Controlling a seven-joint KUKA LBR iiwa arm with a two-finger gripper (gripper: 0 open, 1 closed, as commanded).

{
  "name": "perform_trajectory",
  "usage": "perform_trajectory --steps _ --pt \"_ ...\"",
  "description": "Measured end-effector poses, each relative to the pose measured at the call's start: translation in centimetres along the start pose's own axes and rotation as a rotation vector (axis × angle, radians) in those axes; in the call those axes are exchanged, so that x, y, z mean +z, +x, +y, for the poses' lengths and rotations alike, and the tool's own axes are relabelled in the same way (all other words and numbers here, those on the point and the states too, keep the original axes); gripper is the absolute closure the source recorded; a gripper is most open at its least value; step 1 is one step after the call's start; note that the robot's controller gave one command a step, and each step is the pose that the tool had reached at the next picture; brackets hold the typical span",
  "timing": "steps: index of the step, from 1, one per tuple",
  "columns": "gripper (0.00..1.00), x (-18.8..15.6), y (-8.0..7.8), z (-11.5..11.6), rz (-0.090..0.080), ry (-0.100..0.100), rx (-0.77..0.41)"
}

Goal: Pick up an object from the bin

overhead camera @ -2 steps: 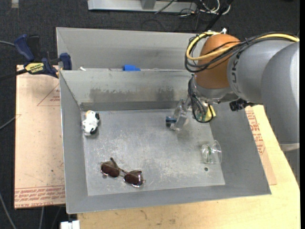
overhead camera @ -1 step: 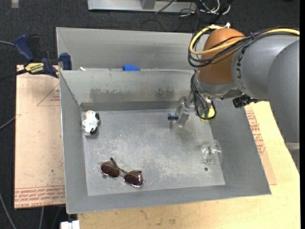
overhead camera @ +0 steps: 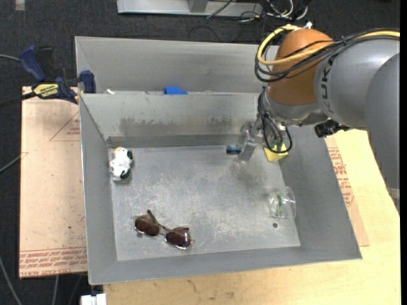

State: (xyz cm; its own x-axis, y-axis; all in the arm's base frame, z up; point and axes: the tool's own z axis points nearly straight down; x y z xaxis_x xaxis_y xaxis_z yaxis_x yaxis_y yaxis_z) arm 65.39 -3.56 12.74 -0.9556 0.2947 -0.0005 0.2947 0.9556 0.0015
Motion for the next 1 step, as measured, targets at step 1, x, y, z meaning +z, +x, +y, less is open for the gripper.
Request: perform_trajectory --steps 1 --pt "1.00 -1.37 -0.11 0.05 -0.007 -0.002 -0.001"
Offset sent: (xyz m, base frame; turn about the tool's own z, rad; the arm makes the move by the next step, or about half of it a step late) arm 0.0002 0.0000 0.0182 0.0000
